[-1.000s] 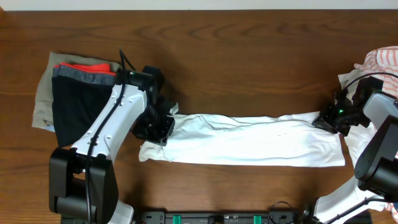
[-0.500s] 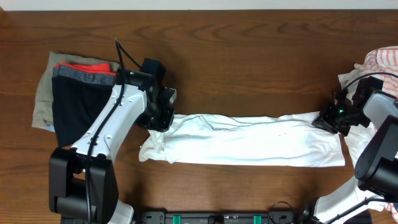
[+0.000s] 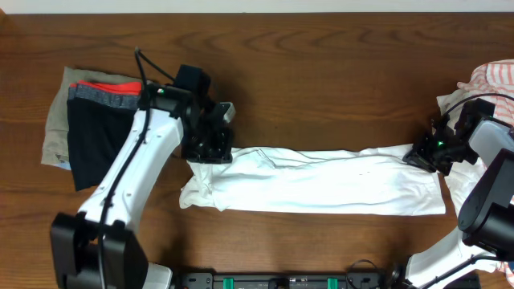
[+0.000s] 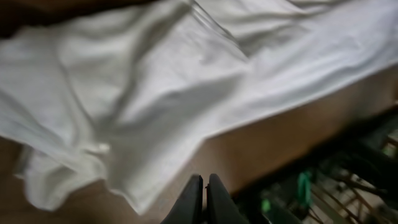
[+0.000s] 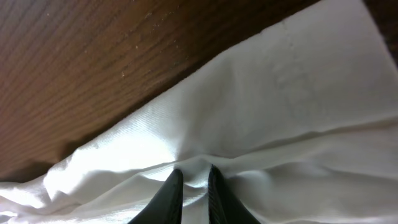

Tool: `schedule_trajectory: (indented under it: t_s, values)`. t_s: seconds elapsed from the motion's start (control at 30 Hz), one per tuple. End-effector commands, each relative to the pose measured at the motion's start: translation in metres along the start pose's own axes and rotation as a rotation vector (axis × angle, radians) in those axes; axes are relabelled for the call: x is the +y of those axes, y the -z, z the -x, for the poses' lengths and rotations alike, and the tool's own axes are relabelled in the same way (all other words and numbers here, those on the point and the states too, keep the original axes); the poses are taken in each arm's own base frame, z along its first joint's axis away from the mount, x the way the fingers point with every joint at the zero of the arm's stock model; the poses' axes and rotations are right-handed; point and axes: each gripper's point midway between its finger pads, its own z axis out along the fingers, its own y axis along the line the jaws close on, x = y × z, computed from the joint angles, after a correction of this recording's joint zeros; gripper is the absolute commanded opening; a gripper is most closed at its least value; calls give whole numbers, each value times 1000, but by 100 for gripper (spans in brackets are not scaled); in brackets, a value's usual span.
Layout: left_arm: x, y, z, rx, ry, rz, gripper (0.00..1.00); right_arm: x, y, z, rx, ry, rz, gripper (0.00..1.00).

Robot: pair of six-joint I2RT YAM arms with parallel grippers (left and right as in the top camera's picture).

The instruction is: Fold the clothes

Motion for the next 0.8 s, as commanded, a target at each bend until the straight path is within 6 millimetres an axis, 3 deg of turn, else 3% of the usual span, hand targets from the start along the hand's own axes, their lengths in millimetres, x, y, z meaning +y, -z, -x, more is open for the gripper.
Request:
schedule_trajectory:
  t_s: [0.0,0.2,0.4,0.77]
  values:
    - [-11,-8,-12,46,34,-83,6,-20,-11,-10,40,-17,-93,15]
    - [-19,-35,-35,124,58,-231,6,-20,-11,-10,41,-17,-93,15]
    - [18,-65,-44,127,66,-118,6,-20,-11,-11,47,-19,-94,15]
    - [68,-86,-52,137,201,-75,6,-20,-11,-14,58,-23,-95,15]
